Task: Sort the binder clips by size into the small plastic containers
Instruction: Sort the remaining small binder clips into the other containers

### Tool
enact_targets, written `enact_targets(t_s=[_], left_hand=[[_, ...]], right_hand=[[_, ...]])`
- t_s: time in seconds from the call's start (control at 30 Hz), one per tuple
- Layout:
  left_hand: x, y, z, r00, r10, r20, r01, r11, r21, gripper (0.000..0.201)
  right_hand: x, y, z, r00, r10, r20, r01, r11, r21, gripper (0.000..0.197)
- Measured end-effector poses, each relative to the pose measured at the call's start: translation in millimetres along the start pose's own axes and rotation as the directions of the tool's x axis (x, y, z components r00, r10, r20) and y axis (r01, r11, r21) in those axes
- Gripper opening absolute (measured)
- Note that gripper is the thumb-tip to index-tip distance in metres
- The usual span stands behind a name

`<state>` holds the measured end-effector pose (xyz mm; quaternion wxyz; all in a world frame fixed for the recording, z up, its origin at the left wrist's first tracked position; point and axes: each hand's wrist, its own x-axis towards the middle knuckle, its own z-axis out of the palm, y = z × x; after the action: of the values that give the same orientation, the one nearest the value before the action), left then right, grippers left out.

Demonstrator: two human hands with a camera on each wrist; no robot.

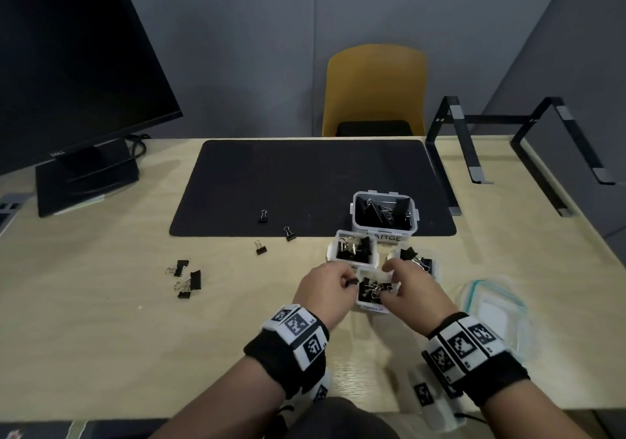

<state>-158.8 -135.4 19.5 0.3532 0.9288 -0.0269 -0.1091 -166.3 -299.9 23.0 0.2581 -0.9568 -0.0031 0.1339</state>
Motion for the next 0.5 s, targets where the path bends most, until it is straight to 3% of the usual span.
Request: enact_targets(t_s=[0.1,0.23,0.5], left_hand=[[1,8,12,1.000,0.002,0.009,-0.002,1.000,-0.012,0.003],[2,8,19,0.999,-0.039,-0.018,0.038,0.996,-0.079,0.015],[26,-40,-7,0.953,-0.183,-0.240,0.201,0.978,0.052,0.012]], right_hand=[[-3,7,-4,0.999,-0.015,0.037,0.016,1.000,-0.023,0.058],[-2,17,-6,0.990,-0.023,0.142,0.033,0.997,-0.064,0.083],[1,22,-7,0.982,-0.092,0.162,0.102,0.993,-0.055,0.070]])
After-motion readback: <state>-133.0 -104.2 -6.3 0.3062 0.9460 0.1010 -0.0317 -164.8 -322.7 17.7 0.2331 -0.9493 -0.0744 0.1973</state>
